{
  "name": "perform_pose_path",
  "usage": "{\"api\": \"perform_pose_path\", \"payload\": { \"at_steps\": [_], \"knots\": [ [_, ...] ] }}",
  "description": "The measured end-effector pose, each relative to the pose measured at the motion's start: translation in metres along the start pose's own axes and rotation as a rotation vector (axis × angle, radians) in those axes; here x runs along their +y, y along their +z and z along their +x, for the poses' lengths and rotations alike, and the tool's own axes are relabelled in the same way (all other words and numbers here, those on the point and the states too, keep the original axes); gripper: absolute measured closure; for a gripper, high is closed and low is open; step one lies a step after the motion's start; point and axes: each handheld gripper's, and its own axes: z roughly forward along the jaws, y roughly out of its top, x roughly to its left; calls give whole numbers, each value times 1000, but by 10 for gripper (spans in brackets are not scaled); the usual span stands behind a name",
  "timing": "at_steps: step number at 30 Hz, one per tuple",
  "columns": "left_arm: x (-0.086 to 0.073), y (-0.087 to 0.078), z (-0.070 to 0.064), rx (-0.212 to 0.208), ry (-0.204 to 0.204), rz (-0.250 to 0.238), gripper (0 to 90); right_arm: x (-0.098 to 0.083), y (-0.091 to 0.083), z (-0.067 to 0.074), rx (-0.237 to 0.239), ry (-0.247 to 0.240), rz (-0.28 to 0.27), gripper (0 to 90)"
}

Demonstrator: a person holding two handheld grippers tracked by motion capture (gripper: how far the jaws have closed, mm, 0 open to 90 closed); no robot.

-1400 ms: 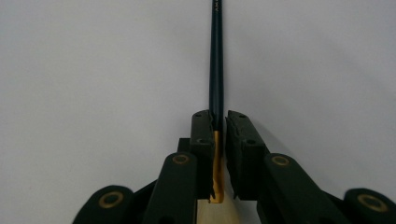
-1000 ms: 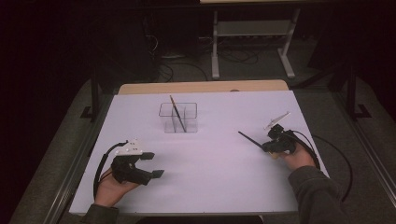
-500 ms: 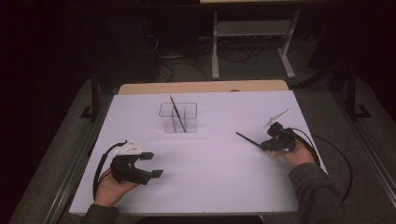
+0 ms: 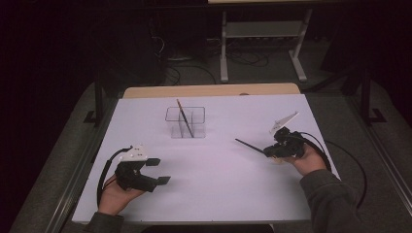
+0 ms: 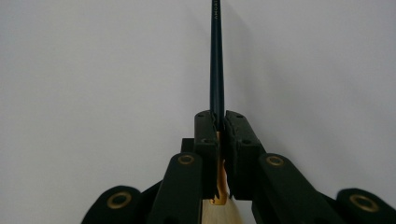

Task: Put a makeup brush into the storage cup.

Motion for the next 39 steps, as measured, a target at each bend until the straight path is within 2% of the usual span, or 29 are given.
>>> {"api": "perform_pose_path", "payload": {
  "at_steps": [8, 18, 21, 23, 39],
  "knots": [
    [2, 0, -2, -3, 5, -4, 242, 18, -2, 18, 18, -72, -4, 832],
    [4, 0, -4, -12, 14, -6, 246, 44, 1, 47, 67, -199, -25, 832],
    [4, 2, -6, -21, 19, -6, 250, 51, 2, 58, 97, -231, -32, 832],
    [5, 5, -8, -29, 28, 4, 253, 56, 4, 65, 109, -262, -35, 833],
    [23, 12, -25, -71, 111, 22, 294, 84, 16, 106, 211, -400, -8, 832]
  ]
}}
